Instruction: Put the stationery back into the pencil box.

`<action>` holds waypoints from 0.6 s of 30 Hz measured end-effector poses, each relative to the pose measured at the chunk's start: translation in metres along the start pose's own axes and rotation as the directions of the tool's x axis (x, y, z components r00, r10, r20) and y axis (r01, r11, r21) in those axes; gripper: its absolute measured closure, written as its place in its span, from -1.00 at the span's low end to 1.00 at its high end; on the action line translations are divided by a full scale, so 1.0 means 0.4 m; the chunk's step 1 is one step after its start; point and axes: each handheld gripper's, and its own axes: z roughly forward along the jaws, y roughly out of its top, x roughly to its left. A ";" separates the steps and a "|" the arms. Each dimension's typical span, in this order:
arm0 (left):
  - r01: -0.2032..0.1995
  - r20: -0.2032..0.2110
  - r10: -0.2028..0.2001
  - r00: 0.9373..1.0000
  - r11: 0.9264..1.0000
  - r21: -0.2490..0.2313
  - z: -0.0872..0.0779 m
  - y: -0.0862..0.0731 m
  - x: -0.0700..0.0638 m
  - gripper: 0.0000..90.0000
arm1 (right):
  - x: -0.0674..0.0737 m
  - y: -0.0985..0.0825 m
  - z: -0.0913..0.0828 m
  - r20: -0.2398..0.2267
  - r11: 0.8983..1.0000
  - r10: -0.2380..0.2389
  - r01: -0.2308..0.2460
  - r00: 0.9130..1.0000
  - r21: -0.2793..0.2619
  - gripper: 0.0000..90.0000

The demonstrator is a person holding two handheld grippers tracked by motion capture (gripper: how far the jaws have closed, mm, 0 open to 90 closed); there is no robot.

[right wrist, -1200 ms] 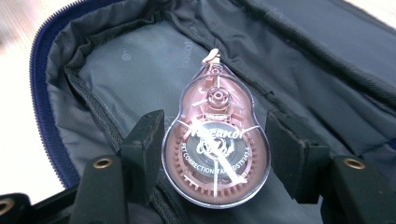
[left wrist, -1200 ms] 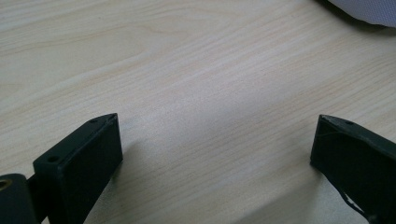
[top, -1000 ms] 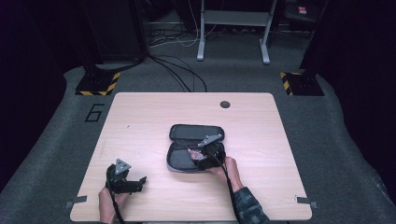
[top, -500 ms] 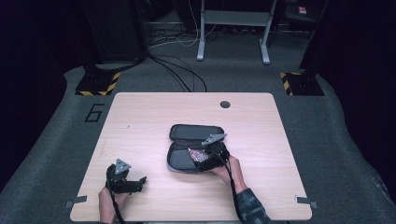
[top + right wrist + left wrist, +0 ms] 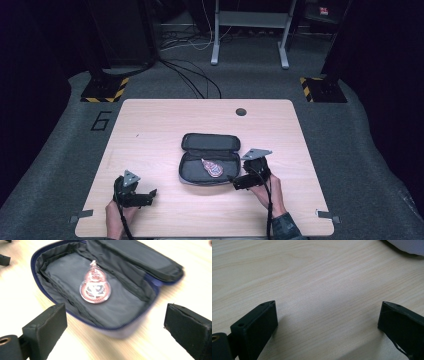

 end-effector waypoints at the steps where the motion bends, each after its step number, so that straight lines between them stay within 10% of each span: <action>1: 0.000 0.000 0.000 1.000 1.000 -0.001 0.000 0.000 0.000 -0.94 | -0.006 -0.006 -0.010 0.005 1.000 0.000 0.000 1.000 -0.002 -0.91; 18: 0.000 0.000 0.000 1.000 1.000 0.000 0.000 0.000 0.000 -0.95 | -0.125 -0.189 -0.114 0.146 0.990 0.144 -0.143 0.979 -0.015 -0.93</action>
